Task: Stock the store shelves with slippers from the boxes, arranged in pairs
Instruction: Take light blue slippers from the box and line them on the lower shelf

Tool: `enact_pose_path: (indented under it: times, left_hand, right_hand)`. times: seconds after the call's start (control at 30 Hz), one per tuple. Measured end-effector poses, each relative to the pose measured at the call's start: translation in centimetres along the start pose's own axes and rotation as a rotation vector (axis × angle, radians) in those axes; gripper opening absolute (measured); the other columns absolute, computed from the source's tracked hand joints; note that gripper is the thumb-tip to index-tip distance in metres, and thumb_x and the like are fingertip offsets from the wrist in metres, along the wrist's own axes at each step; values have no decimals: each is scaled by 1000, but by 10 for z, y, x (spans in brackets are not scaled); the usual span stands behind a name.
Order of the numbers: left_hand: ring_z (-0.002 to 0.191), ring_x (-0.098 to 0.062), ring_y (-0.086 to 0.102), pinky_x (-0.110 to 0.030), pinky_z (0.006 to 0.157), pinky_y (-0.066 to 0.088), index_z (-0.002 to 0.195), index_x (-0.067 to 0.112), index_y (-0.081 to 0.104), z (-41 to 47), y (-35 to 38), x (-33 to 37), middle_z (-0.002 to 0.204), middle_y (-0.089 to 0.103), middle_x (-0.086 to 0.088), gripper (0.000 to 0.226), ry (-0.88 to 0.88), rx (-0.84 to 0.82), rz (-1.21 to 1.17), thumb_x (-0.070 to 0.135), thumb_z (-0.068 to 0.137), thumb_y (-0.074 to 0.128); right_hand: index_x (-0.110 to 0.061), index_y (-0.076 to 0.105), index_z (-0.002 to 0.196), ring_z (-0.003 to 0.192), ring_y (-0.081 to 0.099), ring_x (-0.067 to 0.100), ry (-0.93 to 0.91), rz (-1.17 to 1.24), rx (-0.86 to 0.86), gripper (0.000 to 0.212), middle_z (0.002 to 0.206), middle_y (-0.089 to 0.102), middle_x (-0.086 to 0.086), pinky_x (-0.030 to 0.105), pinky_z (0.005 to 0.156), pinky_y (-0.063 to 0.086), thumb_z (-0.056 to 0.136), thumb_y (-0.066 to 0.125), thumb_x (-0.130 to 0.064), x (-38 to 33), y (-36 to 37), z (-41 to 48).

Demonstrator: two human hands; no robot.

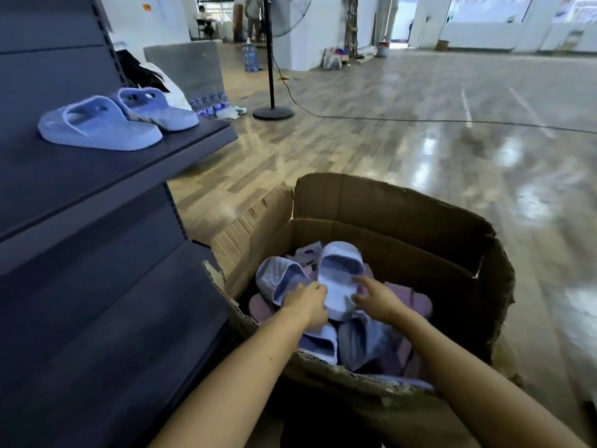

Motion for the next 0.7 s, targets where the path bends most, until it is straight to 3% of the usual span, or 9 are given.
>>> enact_pose_path:
  times: [0.13,0.23,0.33,0.37,0.43,0.5,0.57,0.63,0.7]
  left_hand:
    - [141,-40,11,-51,112,22,148,17,9,3,18,-6,155,10,-12,65,-28,-145,0,25,93,43]
    - [138,-43,17,-51,109,29,148,22,4,3,18,-6,148,27,-23,69,-74,-197,-28,27,93,44]
    - [130,-40,34,-46,103,37,146,20,14,4,9,-5,140,39,-23,66,-87,-111,-175,28,91,48]
    - [127,-37,39,-43,102,39,145,19,21,6,5,-6,140,40,-20,63,-89,-61,-280,28,90,51]
    - [122,-29,45,-35,98,40,137,17,34,8,-4,-8,137,43,-12,54,-116,28,-567,31,89,55]
    - [111,-23,50,-33,91,41,118,15,46,10,-10,-12,124,49,-8,39,-171,97,-851,41,89,55]
    - [100,-23,52,-31,82,41,108,13,49,12,-12,-20,110,51,-8,37,-267,166,-1043,45,90,52]
    - [104,-26,54,-29,73,43,130,6,40,11,-9,-30,116,51,-10,51,-405,174,-1155,36,91,55]
    - [115,-32,53,-31,68,50,146,6,14,8,-2,-36,134,45,-17,77,-510,77,-1122,29,88,59]
  right_hand:
    - [-30,15,147,136,31,34,101,12,-185,61,151,29,12,41,112,27,95,41,-46,9,22,9]
    - [-38,5,147,142,19,32,132,196,-317,84,156,13,12,41,115,24,84,59,-49,10,32,5]
    - [-46,1,144,142,15,34,72,133,-319,96,156,3,15,42,115,25,78,70,-36,14,30,8]
    - [-44,8,145,138,26,31,15,227,-282,91,155,10,14,37,109,35,80,69,-25,11,27,9]
    - [-32,26,143,115,50,18,-75,555,-183,73,146,34,8,18,79,53,86,57,-1,5,18,10]
    - [-23,43,135,89,56,4,-120,744,-86,56,123,51,3,8,59,49,89,46,7,-2,4,5]
    - [-23,55,123,79,58,4,-170,712,-85,42,107,57,6,9,60,48,92,43,4,-10,-1,2]
    - [-25,60,114,89,61,12,-175,632,-142,37,106,60,8,15,70,51,92,45,1,-15,4,-2]
    - [-23,57,114,90,58,12,-131,505,-176,35,101,59,1,17,77,52,89,49,0,-13,11,-3]
Point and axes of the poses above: each hand's wrist, its own z-axis towards the middle knuckle, its own y-axis out of the palm, x = y × z, the point moved 5 cm from there along z, towards the middle knuckle
